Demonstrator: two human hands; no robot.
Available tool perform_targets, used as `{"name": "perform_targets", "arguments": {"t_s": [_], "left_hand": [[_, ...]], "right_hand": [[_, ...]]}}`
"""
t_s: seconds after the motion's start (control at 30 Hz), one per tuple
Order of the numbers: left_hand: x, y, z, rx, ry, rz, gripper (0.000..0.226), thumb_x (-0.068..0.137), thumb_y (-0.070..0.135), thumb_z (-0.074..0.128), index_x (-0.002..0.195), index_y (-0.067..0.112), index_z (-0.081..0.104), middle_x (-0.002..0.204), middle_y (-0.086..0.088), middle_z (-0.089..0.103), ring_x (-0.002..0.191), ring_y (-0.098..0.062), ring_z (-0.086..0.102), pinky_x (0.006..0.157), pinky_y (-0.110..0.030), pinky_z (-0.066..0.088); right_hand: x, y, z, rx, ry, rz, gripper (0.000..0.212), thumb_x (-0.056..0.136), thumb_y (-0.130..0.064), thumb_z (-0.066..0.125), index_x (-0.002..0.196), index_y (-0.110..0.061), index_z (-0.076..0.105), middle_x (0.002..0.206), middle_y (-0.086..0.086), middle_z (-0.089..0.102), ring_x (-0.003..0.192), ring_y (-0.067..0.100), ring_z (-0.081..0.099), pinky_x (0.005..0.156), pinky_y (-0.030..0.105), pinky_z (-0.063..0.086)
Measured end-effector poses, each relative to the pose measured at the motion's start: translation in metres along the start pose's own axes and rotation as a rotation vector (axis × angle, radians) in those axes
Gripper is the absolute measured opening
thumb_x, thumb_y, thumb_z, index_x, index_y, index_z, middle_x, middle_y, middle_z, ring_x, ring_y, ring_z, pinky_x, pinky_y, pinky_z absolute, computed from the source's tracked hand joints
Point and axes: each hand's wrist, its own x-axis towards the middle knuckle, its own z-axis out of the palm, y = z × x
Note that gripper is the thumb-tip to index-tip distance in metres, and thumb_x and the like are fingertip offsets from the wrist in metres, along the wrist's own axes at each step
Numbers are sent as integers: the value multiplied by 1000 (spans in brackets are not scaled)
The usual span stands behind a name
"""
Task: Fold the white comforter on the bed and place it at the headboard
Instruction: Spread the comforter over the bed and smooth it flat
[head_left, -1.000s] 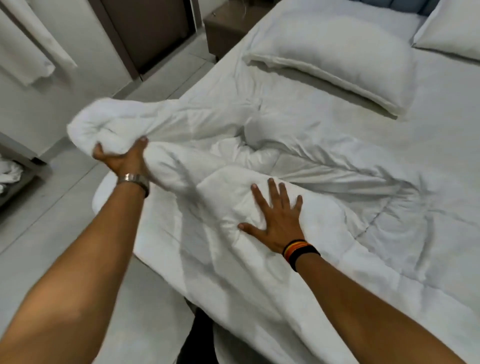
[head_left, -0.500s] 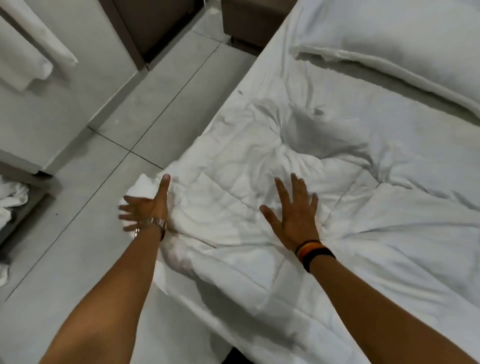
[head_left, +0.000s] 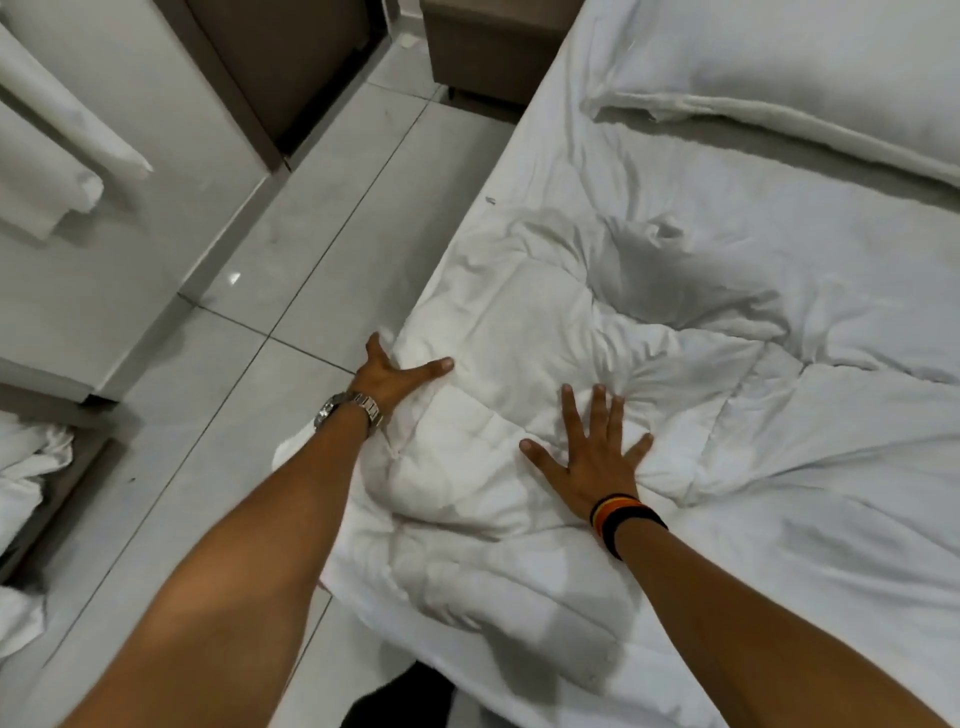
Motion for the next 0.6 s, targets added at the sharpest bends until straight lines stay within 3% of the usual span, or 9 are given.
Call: {"name": "perform_targets", "arguments": {"t_s": [0.07, 0.17, 0.27, 0.33, 0.4, 0.47, 0.53, 0.6], "left_hand": [[19, 15, 4, -127, -65, 4, 147, 56, 75, 86, 164, 26, -1, 165, -6, 34, 147, -29, 42, 117, -42, 38], [59, 46, 16, -252, -155, 88, 139, 59, 63, 92, 162, 18, 11, 157, -1, 45, 136, -21, 52, 111, -34, 44], [75, 67, 41, -202, -287, 156, 137, 54, 57, 97, 158, 15, 19, 153, 1, 45, 138, -19, 48, 112, -31, 42], [82, 71, 37, -241, -356, 170, 119, 59, 43, 99, 151, 17, 29, 147, 1, 47, 132, -15, 48, 105, -24, 40], [91, 76, 7, -307, -263, 279, 93, 61, 34, 100, 134, 20, 44, 133, 5, 56, 118, -12, 57, 99, -22, 46], [102, 79, -39, -369, -47, 483, 85, 57, 36, 102, 125, 12, 56, 124, 2, 68, 109, -14, 69, 97, -31, 56], [105, 71, -81, -415, 112, 594, 90, 58, 23, 102, 132, 9, 52, 129, -2, 63, 113, -14, 66, 99, -25, 54], [100, 55, -110, -348, 134, 513, 106, 63, 19, 99, 148, 13, 36, 137, -2, 51, 125, -18, 56, 97, -13, 44]], "right_hand": [[8, -13, 5, 20, 33, 55, 103, 75, -99, 7, 159, -47, -23, 170, 4, -32, 155, 28, -33, 114, 79, -11], [28, -33, 22, 22, 90, 181, 104, 74, -100, 0, 160, -46, -20, 170, 7, -31, 156, 31, -31, 114, 79, -12], [41, -51, 40, -15, 156, 286, 101, 74, -99, -4, 156, -47, -30, 169, 11, -33, 155, 35, -31, 114, 79, -11], [48, -66, 46, -12, 150, 370, 100, 73, -99, -6, 152, -46, -36, 168, 14, -33, 155, 36, -31, 114, 79, -8], [52, -85, 36, 40, 203, 394, 102, 76, -99, 0, 157, -45, -28, 170, 13, -29, 156, 35, -27, 115, 78, -6], [55, -113, 15, 118, 334, 317, 98, 83, -94, 16, 162, -44, -16, 172, 9, -24, 158, 34, -22, 119, 73, -11], [58, -143, 4, 105, 439, 200, 94, 88, -89, 26, 165, -44, -6, 174, 4, -20, 160, 31, -20, 119, 64, -16], [60, -165, 15, 21, 351, 161, 93, 89, -89, 21, 165, -43, -7, 173, 1, -25, 159, 30, -23, 121, 65, -17]]}}
